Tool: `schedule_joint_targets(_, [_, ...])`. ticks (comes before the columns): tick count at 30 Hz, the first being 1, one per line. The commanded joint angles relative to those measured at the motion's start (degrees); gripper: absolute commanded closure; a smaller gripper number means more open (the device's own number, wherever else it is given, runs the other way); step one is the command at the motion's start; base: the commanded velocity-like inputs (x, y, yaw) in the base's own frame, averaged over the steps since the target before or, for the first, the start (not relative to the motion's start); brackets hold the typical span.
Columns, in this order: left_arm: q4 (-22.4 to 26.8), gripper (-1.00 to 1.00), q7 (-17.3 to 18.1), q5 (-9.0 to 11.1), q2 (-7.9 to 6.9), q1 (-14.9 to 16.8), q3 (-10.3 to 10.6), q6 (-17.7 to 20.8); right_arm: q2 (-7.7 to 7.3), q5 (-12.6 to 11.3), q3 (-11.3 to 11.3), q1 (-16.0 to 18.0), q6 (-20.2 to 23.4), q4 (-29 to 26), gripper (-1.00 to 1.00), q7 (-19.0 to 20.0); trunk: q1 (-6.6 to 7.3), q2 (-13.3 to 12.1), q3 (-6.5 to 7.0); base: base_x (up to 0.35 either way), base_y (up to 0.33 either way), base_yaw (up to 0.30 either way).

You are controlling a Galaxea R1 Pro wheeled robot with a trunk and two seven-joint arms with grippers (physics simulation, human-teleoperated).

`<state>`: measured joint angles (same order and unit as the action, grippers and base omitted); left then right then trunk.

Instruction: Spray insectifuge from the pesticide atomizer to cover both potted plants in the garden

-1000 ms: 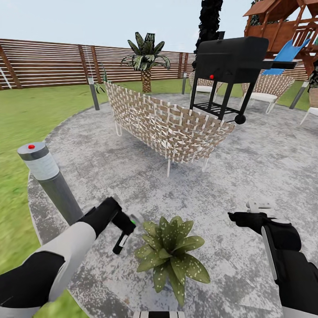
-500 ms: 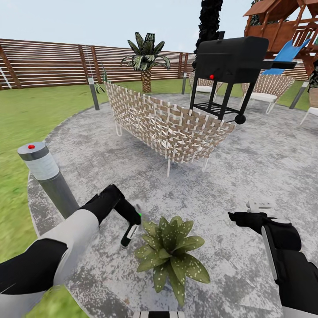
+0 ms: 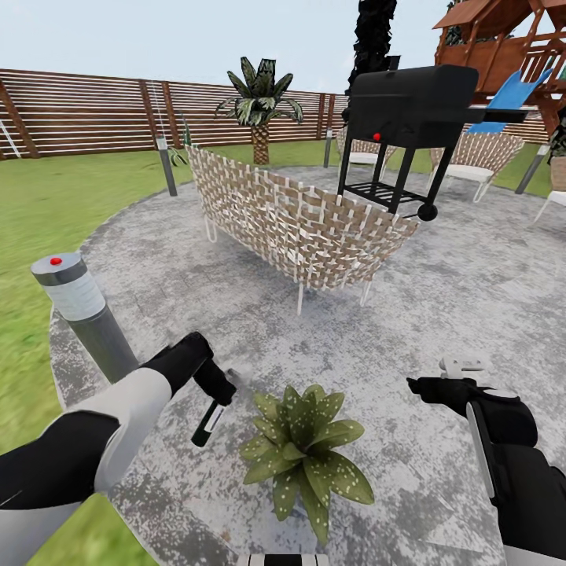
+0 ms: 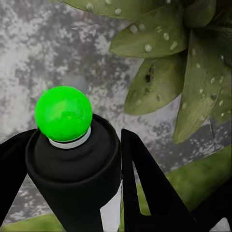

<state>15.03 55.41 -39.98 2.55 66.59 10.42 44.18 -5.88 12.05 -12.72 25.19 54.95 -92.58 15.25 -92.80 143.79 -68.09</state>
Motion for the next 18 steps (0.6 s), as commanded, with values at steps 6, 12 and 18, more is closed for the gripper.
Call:
schedule_joint_targets(6, [0.7,1.0,-0.8,5.0,-4.21,-4.2,-11.8,-7.6,0.0,0.6,0.0,-0.4,0.1,0.0,-1.0,0.6,0.01,0.0,-0.05,0.0,0.0,0.0])
schedule_joint_targets(12, [14.3,1.0,-0.1,7.0,-5.25,-13.8,-16.2,-15.5,-0.18,0.6,0.0,-0.7,-0.2,0.0,-1.0,0.7,0.01,0.0,-0.05,0.0,0.0,0.0])
schedule_joint_targets(18, [55.5,1.0,0.3,11.5,-4.43,-38.6,-26.9,-16.0,-0.55,0.6,0.0,-0.7,-0.4,0.0,-1.0,2.1,0.01,0.0,-0.05,0.0,0.0,0.0])
